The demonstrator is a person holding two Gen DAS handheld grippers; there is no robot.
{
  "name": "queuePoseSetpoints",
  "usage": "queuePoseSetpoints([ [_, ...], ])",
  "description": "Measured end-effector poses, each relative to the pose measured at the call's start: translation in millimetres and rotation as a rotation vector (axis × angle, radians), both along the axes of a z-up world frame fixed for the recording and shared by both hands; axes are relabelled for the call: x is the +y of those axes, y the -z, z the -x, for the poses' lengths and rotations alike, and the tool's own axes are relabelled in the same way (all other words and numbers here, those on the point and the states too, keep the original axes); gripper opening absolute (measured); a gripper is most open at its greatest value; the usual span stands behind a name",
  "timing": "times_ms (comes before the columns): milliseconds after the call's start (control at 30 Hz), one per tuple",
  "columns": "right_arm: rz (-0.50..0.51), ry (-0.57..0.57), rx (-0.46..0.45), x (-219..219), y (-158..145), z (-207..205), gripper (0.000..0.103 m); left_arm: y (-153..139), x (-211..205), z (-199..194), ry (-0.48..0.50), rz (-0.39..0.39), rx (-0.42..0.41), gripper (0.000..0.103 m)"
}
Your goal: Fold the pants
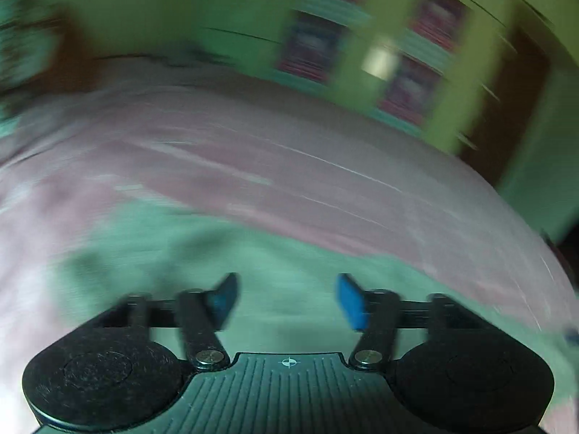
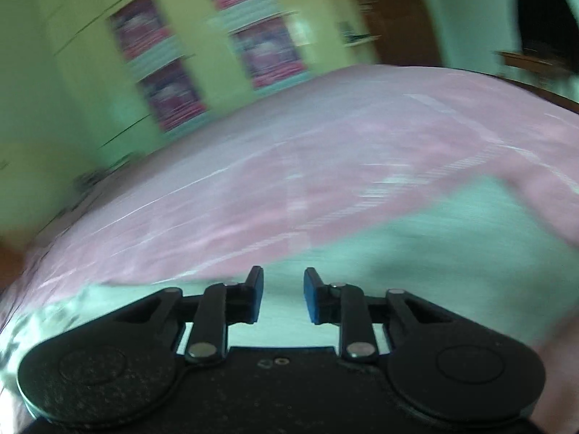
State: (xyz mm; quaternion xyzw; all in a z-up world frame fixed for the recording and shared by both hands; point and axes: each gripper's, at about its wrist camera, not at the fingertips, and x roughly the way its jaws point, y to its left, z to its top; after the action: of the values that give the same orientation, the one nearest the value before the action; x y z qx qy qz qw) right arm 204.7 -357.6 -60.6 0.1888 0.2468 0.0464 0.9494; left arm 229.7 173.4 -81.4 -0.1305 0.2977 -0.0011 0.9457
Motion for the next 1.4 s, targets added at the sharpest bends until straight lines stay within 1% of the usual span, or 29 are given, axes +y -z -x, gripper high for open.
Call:
queuePoseSetpoints([
  [67,0.03,-0.092,-0.012,36.0,-2.6,-19.9,0.016,11.3,-53.1,-27.6,0.118,-0.058,0.038,0.07],
  [100,0.053,-0.13,0.001,53.0,-0.7,-30.0,0.015,21.8,-77.5,-41.3,0.165,-0.096,0.085,0.07],
  [133,0.079,-0.168,0.042,68.6,4.6,-41.3,0.014,35.7,-95.0,-53.7,0.185,-0.141,0.158,0.07],
  [167,0.113,-0.193,0.11,81.3,13.3,-54.7,0.016,52.0,-106.5,-65.2,0.18,-0.176,0.242,0.072],
  [200,0.149,-0.198,0.195,89.0,26.4,-66.9,0.015,57.4,-113.1,-65.6,0.18,-0.204,0.23,0.076],
  [233,0.149,-0.199,0.209,88.4,33.9,-70.6,0.014,53.5,-116.9,-65.5,0.184,-0.222,0.232,0.076],
  [267,0.132,-0.198,0.203,82.9,31.4,-69.0,0.014,46.0,-116.3,-62.9,0.187,-0.199,0.212,0.076],
  [300,0.131,-0.187,0.194,76.0,25.5,-64.7,0.021,36.9,-114.1,-57.6,0.188,-0.147,0.152,0.076],
  [333,0.151,-0.145,0.134,66.2,15.4,-53.6,0.025,31.6,-112.6,-54.4,0.186,-0.11,0.106,0.076],
  [367,0.162,-0.117,0.08,56.6,8.9,-44.9,0.025,30.6,-113.7,-56.6,0.192,-0.11,0.107,0.076],
  [400,0.165,-0.093,0.067,45.9,7.5,-40.5,0.025,35.8,-118.8,-64.5,0.198,-0.148,0.156,0.076],
  [433,0.172,-0.075,0.116,32.3,12.7,-44.4,0.021,45.4,-122.1,-72.5,0.2,-0.186,0.219,0.076],
  [467,0.197,-0.063,0.194,18.7,23.8,-52.3,0.004,54.2,-121.7,-76.6,0.21,-0.194,0.246,0.077],
  [500,0.182,-0.071,0.201,6.3,30.3,-53.8,0.0,55.9,-119.7,-75.9,0.215,-0.186,0.228,0.079],
  [567,0.092,-0.034,0.204,-26.8,29.1,-50.4,0.0,53.4,-110.7,-70.6,0.211,-0.177,0.215,0.079],
  [633,0.091,0.035,0.198,-52.1,24.2,-40.4,0.0,52.2,-92.7,-63.5,0.161,-0.18,0.182,0.079],
  [667,0.09,0.067,0.203,-66.1,23.4,-36.4,0.0,51.2,-79.9,-58.4,0.131,-0.164,0.165,0.079],
  [733,0.065,0.082,0.219,-79.7,24.3,-32.3,0.0,47.3,-51.2,-49.1,0.045,-0.152,0.139,0.079],
  [767,0.066,0.088,0.214,-78.8,20.9,-29.9,0.01,44.2,-37.3,-42.5,-0.003,-0.154,0.124,0.079],
  [800,0.086,0.097,0.187,-73.0,14.0,-25.6,0.024,42.0,-22.6,-38.3,-0.041,-0.149,0.114,0.079],
  [833,0.103,0.082,0.156,-62.5,10.2,-24.2,0.024,40.3,-10.2,-35.1,-0.072,-0.139,0.11,0.079],
  [933,0.09,-0.06,0.105,-13.4,1.8,-36.0,0.023,34.1,19.9,-33.7,-0.137,-0.141,0.108,0.079],
  [1033,0.102,-0.243,0.091,72.4,-0.8,-64.6,0.023,29.9,32.4,-45.8,-0.141,-0.186,0.12,0.079],
  [1133,0.077,-0.405,0.074,162.7,-3.0,-90.8,0.023,36.3,38.9,-64.4,-0.116,-0.211,0.14,0.079],
  [1200,0.074,-0.486,0.058,220.0,-4.9,-106.4,0.023,42.9,36.9,-75.8,-0.074,-0.26,0.173,0.079],
  [1300,0.059,-0.603,0.062,290.2,-4.0,-126.8,0.026,55.4,31.5,-87.8,-0.011,-0.339,0.207,0.079],
  [1333,0.071,-0.641,0.072,309.5,-1.4,-136.4,0.028,57.9,31.4,-88.6,-0.004,-0.345,0.212,0.079],
  [1367,0.103,-0.689,0.095,331.0,6.1,-143.5,0.033,59.6,33.3,-89.0,-0.002,-0.342,0.212,0.079],
  [1400,0.16,-0.702,0.126,344.4,14.9,-148.8,0.032,60.8,34.6,-89.4,0.003,-0.342,0.212,0.079],
])
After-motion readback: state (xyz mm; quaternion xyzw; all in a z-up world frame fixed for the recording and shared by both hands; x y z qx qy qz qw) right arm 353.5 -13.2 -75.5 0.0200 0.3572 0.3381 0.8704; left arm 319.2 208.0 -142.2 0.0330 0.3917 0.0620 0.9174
